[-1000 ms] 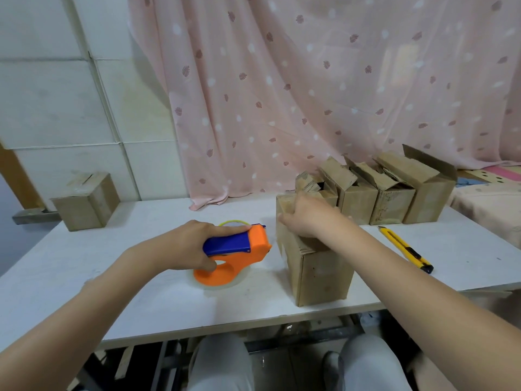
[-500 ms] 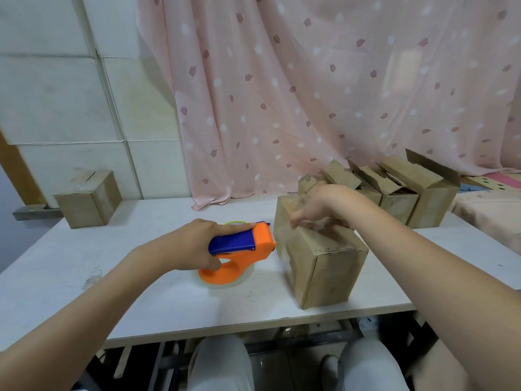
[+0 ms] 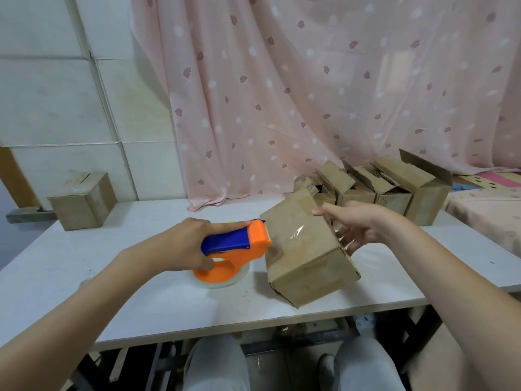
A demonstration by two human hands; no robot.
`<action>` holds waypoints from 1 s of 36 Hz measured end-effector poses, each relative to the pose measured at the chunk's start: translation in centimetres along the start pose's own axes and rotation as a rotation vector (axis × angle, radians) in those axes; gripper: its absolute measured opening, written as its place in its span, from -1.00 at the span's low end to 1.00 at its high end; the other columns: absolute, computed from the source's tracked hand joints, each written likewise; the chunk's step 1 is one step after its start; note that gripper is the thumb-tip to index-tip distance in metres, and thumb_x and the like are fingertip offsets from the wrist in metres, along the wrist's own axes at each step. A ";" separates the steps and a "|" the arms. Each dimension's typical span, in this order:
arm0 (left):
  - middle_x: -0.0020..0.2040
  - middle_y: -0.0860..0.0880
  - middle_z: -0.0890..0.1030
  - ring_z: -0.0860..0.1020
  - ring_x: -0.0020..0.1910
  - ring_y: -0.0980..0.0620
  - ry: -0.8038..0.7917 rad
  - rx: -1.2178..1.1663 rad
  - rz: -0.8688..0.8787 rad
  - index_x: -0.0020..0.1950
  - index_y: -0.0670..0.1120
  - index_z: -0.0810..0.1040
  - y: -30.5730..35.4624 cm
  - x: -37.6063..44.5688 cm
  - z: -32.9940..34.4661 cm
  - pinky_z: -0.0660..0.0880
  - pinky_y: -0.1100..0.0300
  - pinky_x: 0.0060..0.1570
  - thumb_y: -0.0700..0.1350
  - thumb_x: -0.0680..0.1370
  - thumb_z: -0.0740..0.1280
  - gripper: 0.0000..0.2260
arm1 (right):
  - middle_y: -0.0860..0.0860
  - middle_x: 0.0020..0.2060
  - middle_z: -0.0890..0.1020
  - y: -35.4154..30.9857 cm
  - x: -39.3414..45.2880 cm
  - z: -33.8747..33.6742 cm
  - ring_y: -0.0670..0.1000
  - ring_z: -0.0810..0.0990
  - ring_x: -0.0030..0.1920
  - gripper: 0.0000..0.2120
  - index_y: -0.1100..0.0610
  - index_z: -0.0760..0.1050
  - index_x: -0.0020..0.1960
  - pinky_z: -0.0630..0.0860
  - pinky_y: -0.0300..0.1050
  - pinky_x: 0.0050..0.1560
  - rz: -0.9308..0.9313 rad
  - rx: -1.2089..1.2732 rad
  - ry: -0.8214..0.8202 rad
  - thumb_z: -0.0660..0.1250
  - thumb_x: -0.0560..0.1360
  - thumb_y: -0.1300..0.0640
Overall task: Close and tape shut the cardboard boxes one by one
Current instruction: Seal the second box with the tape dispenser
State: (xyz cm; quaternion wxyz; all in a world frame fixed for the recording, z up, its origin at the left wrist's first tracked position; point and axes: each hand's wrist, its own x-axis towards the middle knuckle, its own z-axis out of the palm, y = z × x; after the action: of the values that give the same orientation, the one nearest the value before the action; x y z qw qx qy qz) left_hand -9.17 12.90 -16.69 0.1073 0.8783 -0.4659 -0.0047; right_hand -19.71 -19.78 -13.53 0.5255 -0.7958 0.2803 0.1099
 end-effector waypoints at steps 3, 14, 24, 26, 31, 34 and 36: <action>-0.08 0.05 0.53 0.46 -0.19 0.11 0.001 -0.009 0.008 0.31 0.67 -0.10 0.4 0.3 0.5 0.36 0.31 -0.25 -0.08 0.44 0.40 -0.13 | 0.36 0.10 0.64 1.4 0.0 -0.1 0.32 0.66 -0.13 -0.39 0.25 0.51 0.27 0.64 0.30 -0.04 -0.025 0.051 -0.026 0.48 0.42 -0.18; -0.12 0.04 0.42 0.41 -0.15 0.11 -0.084 0.047 -0.016 0.41 0.59 -0.06 1.7 2.1 0.2 0.34 0.25 -0.22 -0.07 0.45 0.39 -0.15 | 0.25 -0.06 0.67 3.7 0.3 -0.2 0.22 0.61 -0.17 -0.52 0.16 0.59 0.23 0.59 0.09 0.00 -0.055 0.156 -0.022 0.35 0.51 -0.19; -0.10 -0.04 0.48 0.41 -0.16 0.09 -0.030 0.073 0.014 0.30 0.64 -0.11 3.2 3.4 -0.2 0.43 0.15 -0.12 -0.11 0.45 0.39 -0.13 | 0.13 -0.15 0.63 4.5 0.9 0.7 0.13 0.57 -0.18 -0.53 0.24 0.56 0.15 0.47 -0.06 -0.16 -0.070 0.066 0.174 0.28 0.54 -0.16; -0.11 -0.04 0.47 0.40 -0.18 0.10 -0.022 0.072 0.013 0.35 0.60 -0.08 3.5 3.6 -0.2 0.40 0.18 -0.15 -0.10 0.46 0.39 -0.15 | 0.17 0.02 0.66 4.6 1.0 1.1 0.14 0.58 -0.07 -0.53 0.26 0.55 0.20 0.49 -0.03 -0.05 -0.104 -0.055 0.248 0.22 0.61 -0.14; -0.13 0.00 0.45 0.39 -0.20 0.13 -0.025 0.069 0.015 0.39 0.58 -0.08 4.0 4.2 0.1 0.40 0.19 -0.15 -0.10 0.46 0.39 -0.14 | 0.21 0.23 0.58 4.9 0.1 2.5 0.24 0.52 0.20 -0.59 0.21 0.42 0.39 0.44 0.03 0.13 -0.235 -0.484 0.509 0.09 0.70 -0.04; -0.13 0.02 0.45 0.40 -0.18 0.14 -0.032 0.071 0.011 0.36 0.59 -0.11 4.1 4.2 0.2 0.40 0.20 -0.15 -0.11 0.47 0.38 -0.14 | 0.09 0.39 0.48 5.0 -1.2 4.0 0.14 0.40 0.42 -0.60 0.12 0.41 0.43 0.27 0.02 0.44 -0.597 -0.706 0.557 0.02 0.71 -0.02; -0.15 0.03 0.43 0.39 -0.20 0.13 -0.038 0.061 0.000 0.42 0.56 -0.05 4.0 4.0 0.1 0.40 0.20 -0.15 -0.11 0.46 0.39 -0.14 | 0.00 0.44 0.42 5.0 -2.1 5.4 0.06 0.30 0.49 -0.54 0.05 0.39 0.44 0.20 -0.02 0.49 -0.695 -0.842 0.413 -0.06 0.70 -0.10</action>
State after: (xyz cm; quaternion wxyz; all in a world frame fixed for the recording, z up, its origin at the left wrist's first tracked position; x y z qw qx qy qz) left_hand -10.16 7.40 -15.67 0.0713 0.8810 -0.4676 -0.0071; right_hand -23.56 -15.67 -18.71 0.1034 -0.9863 0.0313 -0.1244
